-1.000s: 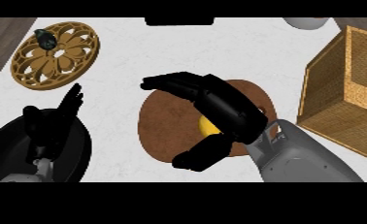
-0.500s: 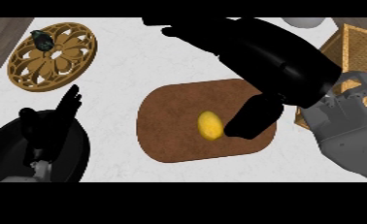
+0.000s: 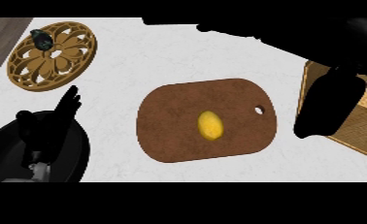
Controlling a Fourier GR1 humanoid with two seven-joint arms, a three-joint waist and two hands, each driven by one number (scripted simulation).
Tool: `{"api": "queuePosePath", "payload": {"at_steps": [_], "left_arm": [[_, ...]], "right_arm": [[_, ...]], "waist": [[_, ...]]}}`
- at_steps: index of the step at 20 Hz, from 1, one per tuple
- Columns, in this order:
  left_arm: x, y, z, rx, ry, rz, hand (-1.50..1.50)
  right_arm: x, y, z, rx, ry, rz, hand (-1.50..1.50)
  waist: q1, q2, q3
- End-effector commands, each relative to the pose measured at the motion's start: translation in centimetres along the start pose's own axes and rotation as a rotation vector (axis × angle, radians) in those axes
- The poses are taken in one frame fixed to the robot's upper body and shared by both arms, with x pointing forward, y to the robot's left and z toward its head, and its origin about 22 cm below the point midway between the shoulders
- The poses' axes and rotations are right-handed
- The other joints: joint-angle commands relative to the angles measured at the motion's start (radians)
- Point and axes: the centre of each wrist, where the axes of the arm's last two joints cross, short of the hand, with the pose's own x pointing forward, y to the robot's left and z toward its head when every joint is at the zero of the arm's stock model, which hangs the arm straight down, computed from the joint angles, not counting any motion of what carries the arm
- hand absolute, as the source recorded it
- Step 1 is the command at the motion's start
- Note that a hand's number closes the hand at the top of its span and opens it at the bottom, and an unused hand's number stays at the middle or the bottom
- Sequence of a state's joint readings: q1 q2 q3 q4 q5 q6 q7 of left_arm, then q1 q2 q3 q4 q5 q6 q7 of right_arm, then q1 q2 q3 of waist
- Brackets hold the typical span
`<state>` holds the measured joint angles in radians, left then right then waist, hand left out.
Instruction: Pick the lemon from the cutting board and place it in the basket
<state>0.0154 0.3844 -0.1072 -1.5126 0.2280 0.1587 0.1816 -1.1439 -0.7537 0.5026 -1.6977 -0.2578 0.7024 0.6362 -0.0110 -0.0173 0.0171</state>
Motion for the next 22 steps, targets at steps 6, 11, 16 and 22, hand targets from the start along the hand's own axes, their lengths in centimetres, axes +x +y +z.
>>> {"api": "queuePosePath", "payload": {"at_steps": [6,11,16,22], "left_arm": [[-6.9,-1.6,3.0,-0.041,0.279,0.014,0.0],[-5.7,-2.0,1.7,-0.039,0.284,0.012,0.0],[-5.9,-1.1,2.2,-0.028,0.267,0.013,0.0],[-6.3,-0.8,2.3,-0.037,0.27,0.018,0.0]], "right_arm": [[-0.9,-0.9,0.6,0.082,0.012,-0.01,-1.5],[0.3,0.8,-0.4,0.087,-0.019,-0.043,-1.5],[-0.3,3.0,-1.4,0.098,-0.017,-0.069,-1.5],[0.8,7.0,-2.8,0.105,0.005,-0.059,-1.5]], "waist": [[0.015,0.021,-0.019],[0.004,0.019,-0.018],[0.018,0.022,-0.017],[0.011,0.02,-0.018]]}}
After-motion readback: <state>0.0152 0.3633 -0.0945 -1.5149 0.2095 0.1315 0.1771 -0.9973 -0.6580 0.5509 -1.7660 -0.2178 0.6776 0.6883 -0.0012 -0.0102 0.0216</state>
